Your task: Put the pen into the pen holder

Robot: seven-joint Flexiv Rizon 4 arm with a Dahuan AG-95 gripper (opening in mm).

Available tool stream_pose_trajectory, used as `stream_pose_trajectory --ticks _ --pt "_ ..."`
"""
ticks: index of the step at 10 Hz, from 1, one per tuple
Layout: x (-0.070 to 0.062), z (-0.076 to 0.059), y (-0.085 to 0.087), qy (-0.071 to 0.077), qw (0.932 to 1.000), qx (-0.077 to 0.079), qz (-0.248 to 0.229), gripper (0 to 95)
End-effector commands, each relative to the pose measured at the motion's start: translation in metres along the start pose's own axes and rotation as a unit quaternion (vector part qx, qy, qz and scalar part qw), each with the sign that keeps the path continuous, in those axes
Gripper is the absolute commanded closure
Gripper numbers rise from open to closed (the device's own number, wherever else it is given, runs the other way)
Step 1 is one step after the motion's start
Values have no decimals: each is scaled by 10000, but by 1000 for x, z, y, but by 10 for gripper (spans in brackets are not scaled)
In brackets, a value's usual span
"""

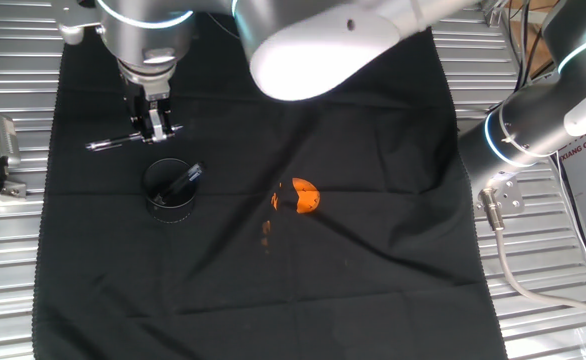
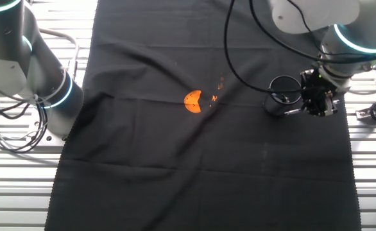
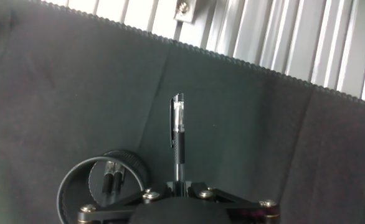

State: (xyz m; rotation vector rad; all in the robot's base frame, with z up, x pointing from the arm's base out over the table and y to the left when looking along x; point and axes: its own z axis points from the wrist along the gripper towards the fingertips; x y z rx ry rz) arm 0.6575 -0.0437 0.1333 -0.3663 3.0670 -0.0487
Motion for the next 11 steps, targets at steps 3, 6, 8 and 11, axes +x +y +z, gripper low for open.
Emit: stream_pose_trajectory --ticks 3,6,8,11 --pt "11 -22 0 47 10000 5 -22 950" --pt "23 -30 1 37 10000 -25 3 950" --pt "31 -33 2 55 10000 -34 22 950" --pt "47 -32 11 47 9999 -17 138 950"
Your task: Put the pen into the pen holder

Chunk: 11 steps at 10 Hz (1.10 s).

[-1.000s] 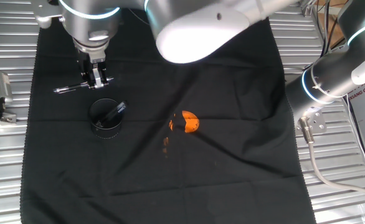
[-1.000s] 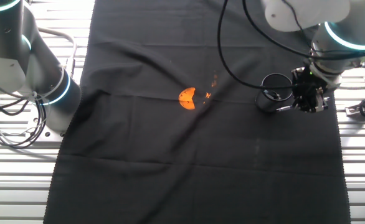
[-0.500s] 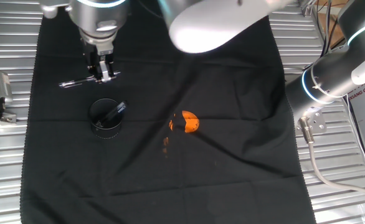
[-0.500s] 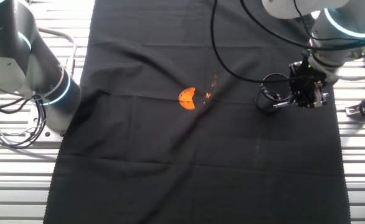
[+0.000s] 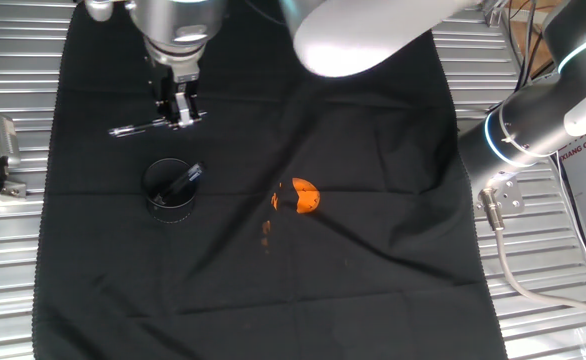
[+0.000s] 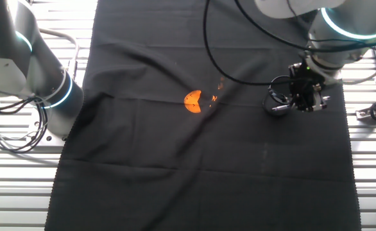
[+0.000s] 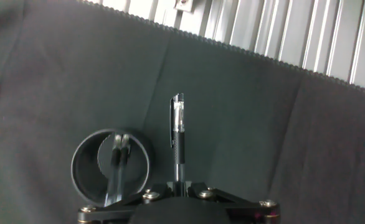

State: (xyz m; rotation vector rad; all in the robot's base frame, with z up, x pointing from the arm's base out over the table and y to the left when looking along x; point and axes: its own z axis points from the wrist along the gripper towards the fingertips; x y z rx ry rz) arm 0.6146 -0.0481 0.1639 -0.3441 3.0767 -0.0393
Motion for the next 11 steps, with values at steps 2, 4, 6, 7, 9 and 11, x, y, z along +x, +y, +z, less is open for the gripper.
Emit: stream_pose_trajectory --ticks 2,4,6,7,9,11 --pt "7 -1 23 41 9998 60 164 950" --pt "6 -6 36 70 9996 116 245 950" --pt "11 -5 43 59 9995 114 296 950" --pt "18 -3 44 44 9995 120 296 950" --pt "29 -1 47 26 9994 136 318 950" --pt "36 0 53 36 9992 147 373 950"
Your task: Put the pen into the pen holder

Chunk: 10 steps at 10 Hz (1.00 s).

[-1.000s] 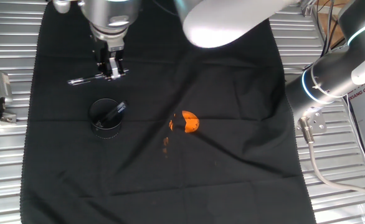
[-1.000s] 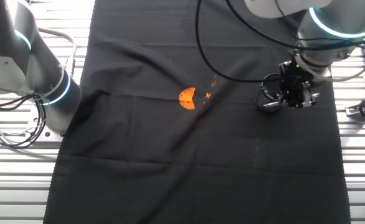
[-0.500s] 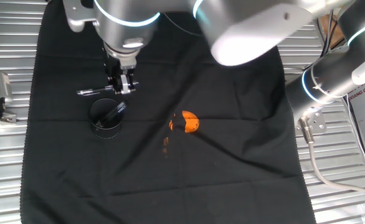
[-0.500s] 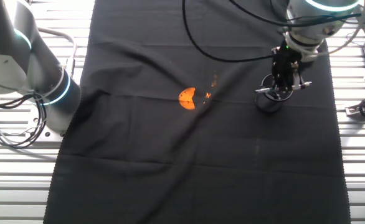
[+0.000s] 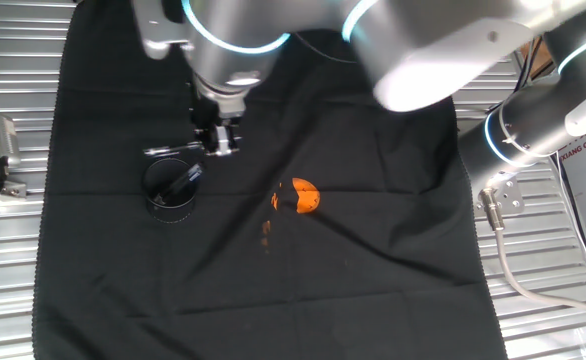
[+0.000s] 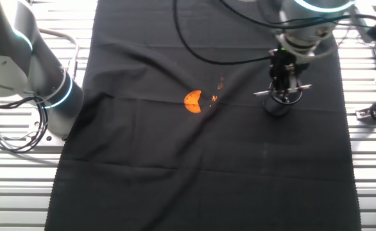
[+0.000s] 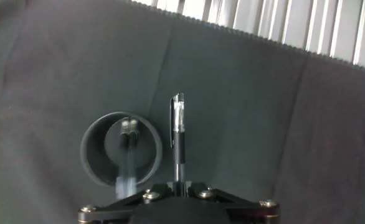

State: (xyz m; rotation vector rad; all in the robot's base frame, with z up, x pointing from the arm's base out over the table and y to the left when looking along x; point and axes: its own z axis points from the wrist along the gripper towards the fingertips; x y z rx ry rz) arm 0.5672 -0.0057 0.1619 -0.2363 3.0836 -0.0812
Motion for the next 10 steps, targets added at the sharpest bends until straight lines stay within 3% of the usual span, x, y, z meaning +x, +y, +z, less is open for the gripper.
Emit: stream_pose_trajectory --ticks 1,5,10 --pt "1 2 5 36 10000 18 60 950" --pt "3 4 14 57 9999 26 103 950" --pt "17 11 21 63 9998 12 193 950"
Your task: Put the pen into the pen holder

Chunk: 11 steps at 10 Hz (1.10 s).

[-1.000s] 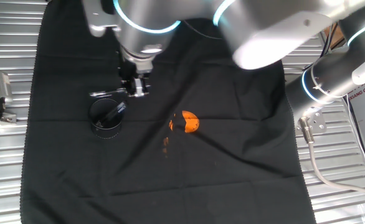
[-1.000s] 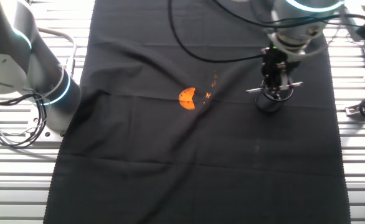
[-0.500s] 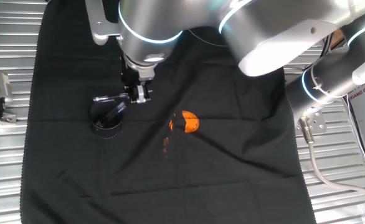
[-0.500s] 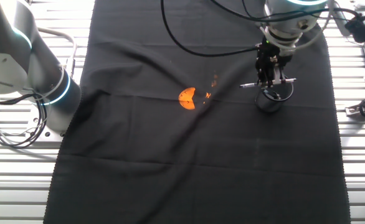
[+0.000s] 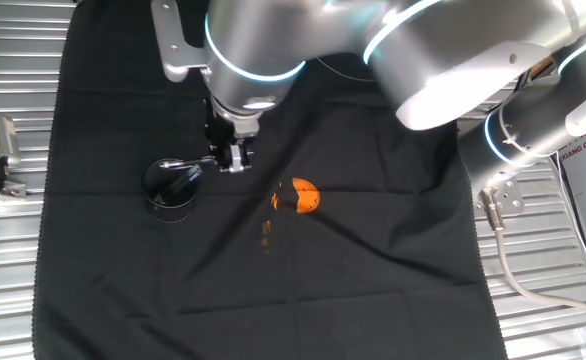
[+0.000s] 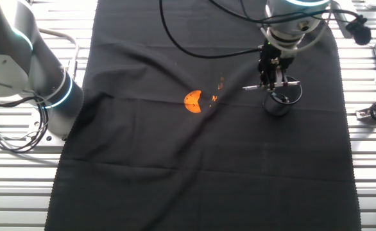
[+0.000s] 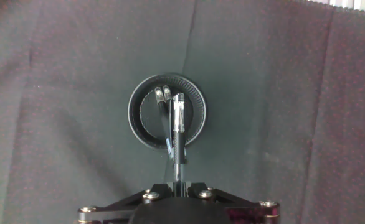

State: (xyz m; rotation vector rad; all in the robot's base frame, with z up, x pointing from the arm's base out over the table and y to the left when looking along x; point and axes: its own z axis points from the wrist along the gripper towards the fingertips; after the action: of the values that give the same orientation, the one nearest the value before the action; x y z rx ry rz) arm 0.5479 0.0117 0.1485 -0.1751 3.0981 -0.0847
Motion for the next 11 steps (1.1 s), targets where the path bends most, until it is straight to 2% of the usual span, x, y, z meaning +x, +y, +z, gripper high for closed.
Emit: stream_pose_trajectory --ticks 1,2,6,11 --pt "3 1 1 33 10000 -5 9 950" --pt "3 1 1 87 10000 -9 16 950" --pt "5 5 6 118 9999 -5 54 950" --pt "0 10 12 429 9991 26 53 950"
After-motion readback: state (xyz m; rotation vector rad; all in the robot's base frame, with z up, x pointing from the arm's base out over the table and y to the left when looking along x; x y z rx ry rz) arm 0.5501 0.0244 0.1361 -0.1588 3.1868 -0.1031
